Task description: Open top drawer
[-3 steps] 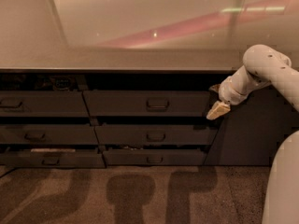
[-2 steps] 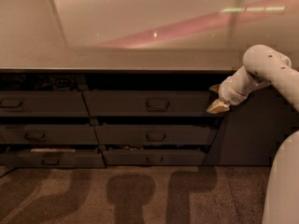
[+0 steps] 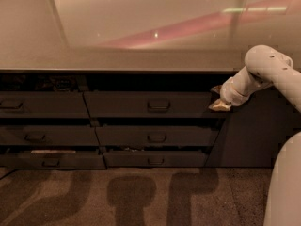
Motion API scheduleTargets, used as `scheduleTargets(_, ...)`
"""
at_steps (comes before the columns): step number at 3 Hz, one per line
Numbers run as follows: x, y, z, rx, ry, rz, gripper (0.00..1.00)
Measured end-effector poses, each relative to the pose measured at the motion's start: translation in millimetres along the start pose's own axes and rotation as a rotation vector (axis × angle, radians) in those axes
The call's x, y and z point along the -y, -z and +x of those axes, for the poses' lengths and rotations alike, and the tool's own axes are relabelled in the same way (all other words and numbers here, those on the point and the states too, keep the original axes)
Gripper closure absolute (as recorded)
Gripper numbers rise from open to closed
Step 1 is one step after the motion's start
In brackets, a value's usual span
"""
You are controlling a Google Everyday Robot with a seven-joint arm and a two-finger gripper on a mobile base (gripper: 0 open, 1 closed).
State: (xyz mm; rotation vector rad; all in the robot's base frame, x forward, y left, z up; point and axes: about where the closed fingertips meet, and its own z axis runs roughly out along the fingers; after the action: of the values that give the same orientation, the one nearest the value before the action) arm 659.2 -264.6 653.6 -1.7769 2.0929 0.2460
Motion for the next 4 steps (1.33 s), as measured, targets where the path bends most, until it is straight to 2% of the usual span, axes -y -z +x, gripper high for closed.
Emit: scheduleTargets(4,-4.8,9.3,-4.5,-0.009,0.009,-0.007,1.00)
